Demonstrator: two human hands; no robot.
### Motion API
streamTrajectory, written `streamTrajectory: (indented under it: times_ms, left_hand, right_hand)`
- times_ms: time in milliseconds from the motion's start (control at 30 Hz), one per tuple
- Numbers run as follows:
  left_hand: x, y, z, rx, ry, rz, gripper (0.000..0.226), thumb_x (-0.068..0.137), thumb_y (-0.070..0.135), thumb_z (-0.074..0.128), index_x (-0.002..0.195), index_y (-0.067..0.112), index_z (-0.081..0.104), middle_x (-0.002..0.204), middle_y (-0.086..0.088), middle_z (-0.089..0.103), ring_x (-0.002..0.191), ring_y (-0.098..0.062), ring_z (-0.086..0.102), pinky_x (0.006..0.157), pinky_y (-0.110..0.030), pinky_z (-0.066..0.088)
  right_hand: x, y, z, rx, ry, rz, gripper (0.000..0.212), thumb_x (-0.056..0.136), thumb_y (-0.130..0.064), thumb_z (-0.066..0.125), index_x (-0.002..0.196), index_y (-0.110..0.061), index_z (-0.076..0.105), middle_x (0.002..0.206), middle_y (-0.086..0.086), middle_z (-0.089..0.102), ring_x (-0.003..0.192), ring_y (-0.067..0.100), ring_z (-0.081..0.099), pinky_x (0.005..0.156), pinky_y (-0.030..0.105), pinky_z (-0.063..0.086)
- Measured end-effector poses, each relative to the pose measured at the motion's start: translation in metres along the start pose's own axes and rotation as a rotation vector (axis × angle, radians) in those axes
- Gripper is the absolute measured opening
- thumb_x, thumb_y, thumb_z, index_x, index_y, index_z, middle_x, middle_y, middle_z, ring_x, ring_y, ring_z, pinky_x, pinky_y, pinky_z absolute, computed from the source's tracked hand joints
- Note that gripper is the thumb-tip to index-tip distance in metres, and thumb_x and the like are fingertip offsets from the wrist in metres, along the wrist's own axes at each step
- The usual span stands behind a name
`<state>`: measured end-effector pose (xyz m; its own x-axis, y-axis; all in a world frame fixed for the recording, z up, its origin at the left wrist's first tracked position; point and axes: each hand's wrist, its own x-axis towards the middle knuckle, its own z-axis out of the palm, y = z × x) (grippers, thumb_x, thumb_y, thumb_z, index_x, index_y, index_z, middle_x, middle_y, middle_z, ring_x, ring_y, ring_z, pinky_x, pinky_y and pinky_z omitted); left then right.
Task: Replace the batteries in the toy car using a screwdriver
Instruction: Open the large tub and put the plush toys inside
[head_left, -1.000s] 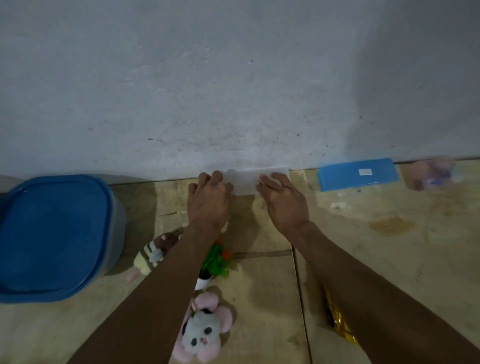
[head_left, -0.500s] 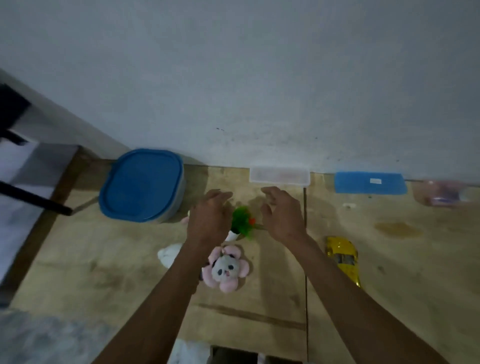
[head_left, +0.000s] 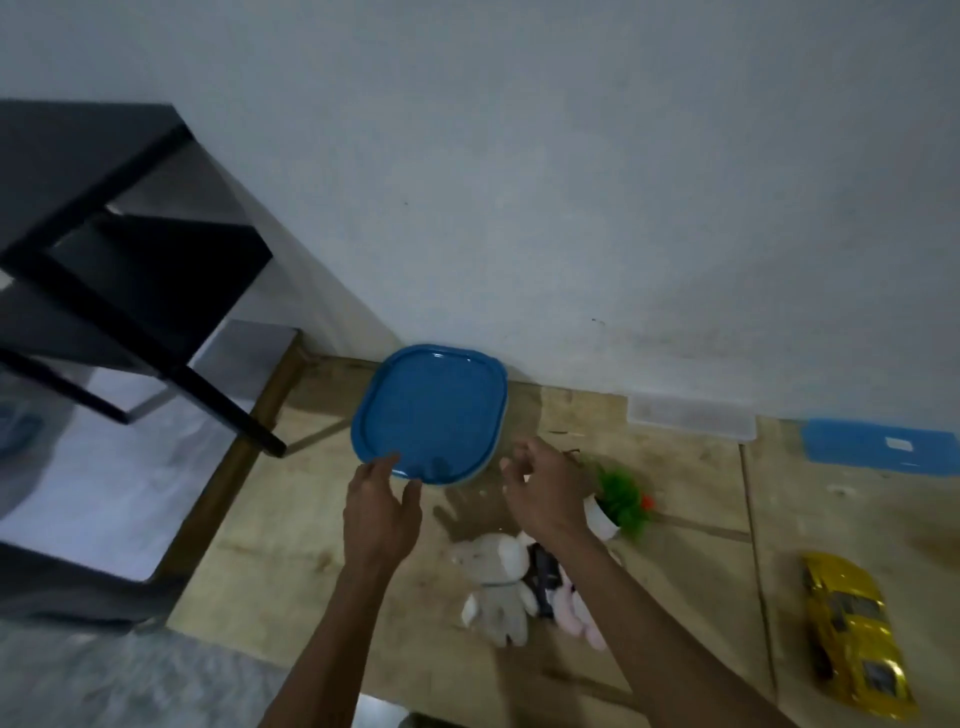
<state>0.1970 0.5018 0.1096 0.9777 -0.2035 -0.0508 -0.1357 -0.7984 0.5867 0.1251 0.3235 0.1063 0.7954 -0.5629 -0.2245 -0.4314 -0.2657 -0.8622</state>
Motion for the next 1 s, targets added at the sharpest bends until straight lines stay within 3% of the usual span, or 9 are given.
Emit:
streamTrajectory:
  times_ms: [67, 167, 267, 367, 500, 600, 700, 867, 1000]
  left_hand:
    - [0.035, -0.019, -0.012, 0.006, -0.037, -0.036, 0.049, 0.093, 0.023, 0.068, 0.136, 0.003, 0.056, 0.129, -0.022, 0.06, 0.118, -0.04, 0.058, 0.094, -0.048, 0.051]
    - [0.084, -0.044, -0.019, 0.002, -0.114, -0.014, 0.043, 0.092, 0.036, 0.062, 0.125, 0.009, 0.057, 0.112, -0.017, 0.065, 0.102, -0.038, 0.063, 0.077, -0.045, 0.057]
    - [0.12, -0.054, -0.02, -0.022, -0.152, 0.011, 0.033, 0.091, 0.019, 0.063, 0.122, 0.008, 0.057, 0.112, -0.012, 0.062, 0.103, -0.032, 0.06, 0.08, -0.04, 0.054]
    - [0.141, -0.06, -0.017, -0.061, -0.227, 0.04, 0.037, 0.091, 0.009, 0.065, 0.127, 0.005, 0.055, 0.116, -0.01, 0.059, 0.104, -0.027, 0.058, 0.079, -0.035, 0.049]
    - [0.154, -0.063, -0.008, -0.16, -0.283, -0.04, 0.031, 0.093, 0.003, 0.061, 0.124, 0.008, 0.059, 0.107, -0.005, 0.068, 0.094, -0.022, 0.064, 0.074, -0.03, 0.051]
    - [0.155, -0.065, -0.001, -0.205, -0.208, -0.084, 0.027, 0.09, 0.008, 0.065, 0.117, 0.008, 0.062, 0.104, -0.008, 0.07, 0.094, -0.028, 0.067, 0.079, -0.044, 0.06]
    - [0.155, -0.062, 0.002, -0.258, -0.185, -0.076, 0.033, 0.086, 0.013, 0.07, 0.117, 0.009, 0.062, 0.106, -0.007, 0.069, 0.096, -0.028, 0.067, 0.08, -0.049, 0.061]
    - [0.173, -0.055, 0.002, -0.392, -0.267, -0.319, 0.034, 0.088, 0.011, 0.075, 0.118, 0.003, 0.061, 0.112, -0.008, 0.067, 0.101, -0.028, 0.066, 0.085, -0.032, 0.056]
    - [0.179, -0.056, 0.003, -0.47, -0.295, -0.368, 0.035, 0.094, 0.004, 0.066, 0.128, 0.007, 0.058, 0.109, 0.0, 0.06, 0.099, -0.018, 0.059, 0.091, -0.024, 0.047]
  right_hand:
    - [0.016, -0.014, 0.026, -0.015, 0.053, 0.081, 0.031, 0.099, -0.021, 0.058, 0.127, -0.01, 0.062, 0.122, 0.006, 0.068, 0.114, 0.025, 0.063, 0.093, 0.03, 0.05]
    - [0.039, -0.021, 0.058, -0.069, 0.106, 0.122, 0.046, 0.099, -0.025, 0.057, 0.142, -0.013, 0.05, 0.14, 0.008, 0.058, 0.127, 0.027, 0.056, 0.102, 0.038, 0.049]
    - [0.053, -0.026, 0.079, -0.09, 0.157, 0.157, 0.049, 0.098, -0.018, 0.057, 0.145, -0.012, 0.045, 0.139, 0.011, 0.057, 0.123, 0.029, 0.056, 0.095, 0.035, 0.049]
    - [0.056, -0.03, 0.095, -0.082, 0.191, 0.228, 0.056, 0.101, -0.015, 0.055, 0.152, -0.009, 0.034, 0.15, 0.011, 0.047, 0.134, 0.03, 0.047, 0.105, 0.037, 0.043]
    - [0.061, -0.028, 0.111, -0.023, 0.323, 0.277, 0.044, 0.098, -0.01, 0.054, 0.142, -0.009, 0.047, 0.133, 0.013, 0.058, 0.121, 0.031, 0.055, 0.098, 0.042, 0.05]
    - [0.065, -0.027, 0.113, 0.048, 0.384, 0.344, 0.032, 0.095, -0.009, 0.058, 0.127, -0.008, 0.057, 0.117, 0.011, 0.064, 0.108, 0.029, 0.06, 0.09, 0.043, 0.053]
    - [0.067, -0.026, 0.114, 0.09, 0.414, 0.375, 0.036, 0.094, -0.006, 0.06, 0.13, -0.008, 0.056, 0.119, 0.01, 0.061, 0.106, 0.023, 0.057, 0.092, 0.039, 0.051]
    - [0.076, -0.028, 0.117, 0.143, 0.435, 0.439, 0.039, 0.095, -0.013, 0.063, 0.132, -0.01, 0.054, 0.128, 0.009, 0.059, 0.115, 0.029, 0.059, 0.096, 0.048, 0.054]
    - [0.081, -0.028, 0.116, 0.16, 0.418, 0.461, 0.039, 0.096, -0.015, 0.062, 0.134, -0.013, 0.055, 0.127, 0.008, 0.06, 0.111, 0.028, 0.061, 0.095, 0.047, 0.055]
